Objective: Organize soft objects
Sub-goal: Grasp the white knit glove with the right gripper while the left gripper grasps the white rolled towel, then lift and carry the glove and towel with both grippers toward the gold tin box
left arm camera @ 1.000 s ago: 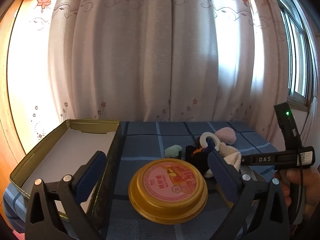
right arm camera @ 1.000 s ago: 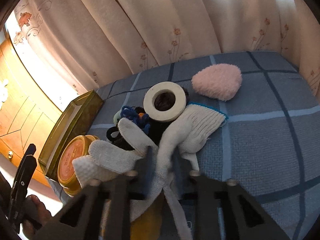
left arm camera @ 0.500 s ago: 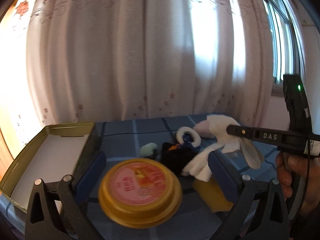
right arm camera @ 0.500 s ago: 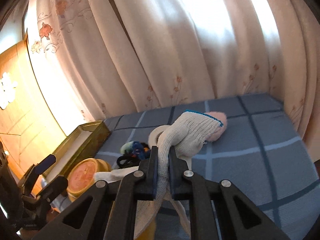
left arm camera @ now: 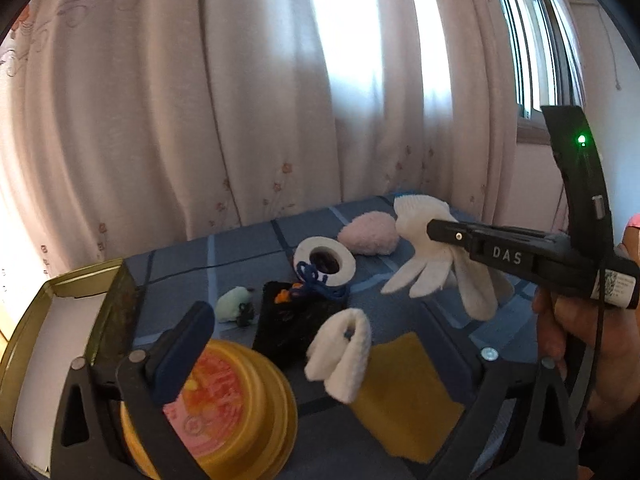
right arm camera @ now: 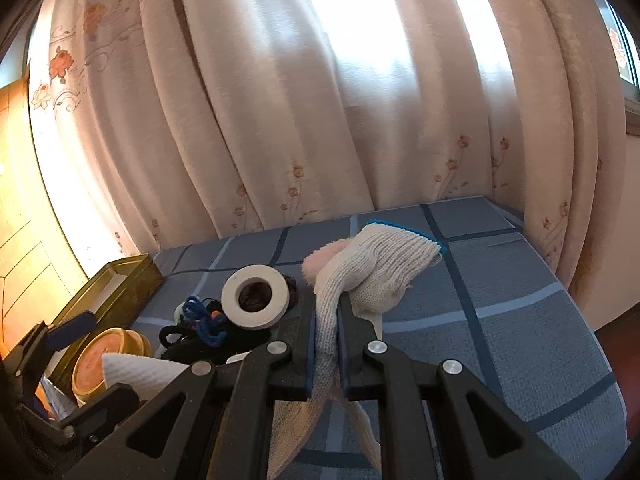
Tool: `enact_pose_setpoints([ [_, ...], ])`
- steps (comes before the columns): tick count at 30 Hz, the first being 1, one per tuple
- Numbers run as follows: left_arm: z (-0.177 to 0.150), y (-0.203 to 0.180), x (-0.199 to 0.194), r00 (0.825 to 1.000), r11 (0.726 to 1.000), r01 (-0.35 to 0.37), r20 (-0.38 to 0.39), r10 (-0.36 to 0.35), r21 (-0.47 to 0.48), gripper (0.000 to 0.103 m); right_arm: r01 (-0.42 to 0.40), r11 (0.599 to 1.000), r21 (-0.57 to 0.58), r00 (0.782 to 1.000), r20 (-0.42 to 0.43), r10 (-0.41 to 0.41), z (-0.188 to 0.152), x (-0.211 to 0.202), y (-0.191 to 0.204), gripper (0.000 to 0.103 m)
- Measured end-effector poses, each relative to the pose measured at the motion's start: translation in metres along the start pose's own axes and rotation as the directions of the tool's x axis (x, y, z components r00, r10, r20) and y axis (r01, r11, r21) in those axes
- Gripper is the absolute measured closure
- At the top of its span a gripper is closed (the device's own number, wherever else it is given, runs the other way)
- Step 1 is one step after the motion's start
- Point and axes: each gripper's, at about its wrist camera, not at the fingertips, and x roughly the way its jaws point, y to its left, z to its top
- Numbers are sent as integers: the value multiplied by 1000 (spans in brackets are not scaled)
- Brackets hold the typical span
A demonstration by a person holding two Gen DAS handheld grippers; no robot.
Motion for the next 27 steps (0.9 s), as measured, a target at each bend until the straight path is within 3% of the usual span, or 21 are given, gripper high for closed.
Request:
enact_pose_setpoints([
  [5, 1, 1, 15, 998, 999, 43, -45, -44, -9, 23, -11, 1000, 9, 1000, 14, 11, -2, 2, -1, 93],
  [8, -2, 0, 26, 996, 999, 51, -76, -51, -2, 48, -16, 1000, 9, 1000, 23, 16, -3, 2, 1, 93],
  [10, -4, -1, 28, 994, 998, 61, -86, -61, -1, 81, -19, 1000, 8, 999, 35, 19, -2, 1, 2, 93],
  [11, -4, -2, 30, 994, 998, 69, -90, -69, -4, 85, -22, 1000, 7, 999, 41, 21, -2, 1, 2, 93],
  [21, -3, 16, 11, 994, 994, 95, 50, -92, -56, 89, -37, 999, 15, 994, 106, 35, 4, -9, 7, 93],
  [27, -3, 32, -6, 984, 995, 66, 168, -52, -76, 89, -29, 1000, -5, 988, 154, 29, 6, -13, 16, 93],
])
